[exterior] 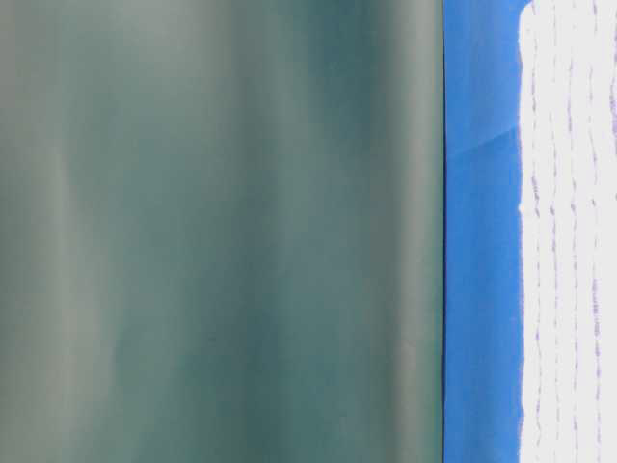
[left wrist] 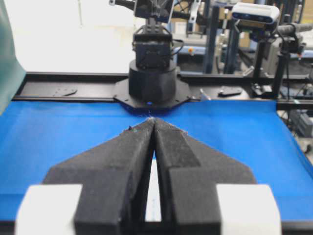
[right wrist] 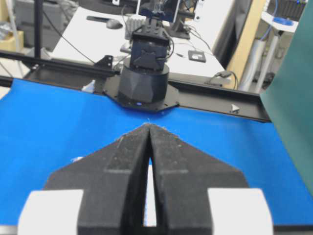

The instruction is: Fold the blue towel.

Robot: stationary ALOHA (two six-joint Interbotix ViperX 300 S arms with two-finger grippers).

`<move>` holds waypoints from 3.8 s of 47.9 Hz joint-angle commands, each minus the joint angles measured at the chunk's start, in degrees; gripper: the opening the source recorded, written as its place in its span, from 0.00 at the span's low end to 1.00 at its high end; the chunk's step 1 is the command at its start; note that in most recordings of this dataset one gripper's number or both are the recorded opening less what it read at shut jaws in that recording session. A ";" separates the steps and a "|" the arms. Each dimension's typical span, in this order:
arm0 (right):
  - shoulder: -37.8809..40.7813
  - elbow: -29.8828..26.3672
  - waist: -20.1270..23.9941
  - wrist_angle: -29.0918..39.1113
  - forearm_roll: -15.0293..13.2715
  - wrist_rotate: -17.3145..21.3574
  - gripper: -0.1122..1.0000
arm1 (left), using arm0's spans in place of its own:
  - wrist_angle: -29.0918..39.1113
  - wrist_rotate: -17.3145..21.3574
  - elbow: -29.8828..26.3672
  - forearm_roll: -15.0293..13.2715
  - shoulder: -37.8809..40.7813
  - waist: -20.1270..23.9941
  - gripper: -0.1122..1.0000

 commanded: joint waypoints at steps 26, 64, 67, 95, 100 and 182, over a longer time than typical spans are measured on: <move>5.80 -1.23 -7.65 6.94 4.22 0.26 0.21 | -0.18 0.53 -1.41 -1.14 9.58 4.92 0.11; 40.52 -2.11 -25.14 -3.16 5.89 0.18 0.79 | -9.32 0.35 1.32 -1.93 37.53 22.24 0.79; 43.15 -2.29 -25.84 -5.10 5.89 0.18 0.79 | -11.16 0.35 1.67 -1.93 40.34 23.47 0.79; 58.36 -4.04 -28.48 -12.48 6.59 0.18 0.71 | -16.35 0.35 0.00 -2.11 56.43 26.72 0.77; 58.80 -4.22 -28.48 -12.48 6.50 0.18 0.65 | -15.91 0.35 -0.53 -2.02 57.39 26.72 0.75; 35.60 1.93 -4.92 1.14 21.62 1.05 0.26 | -2.72 -8.09 1.05 -2.72 39.90 2.11 0.13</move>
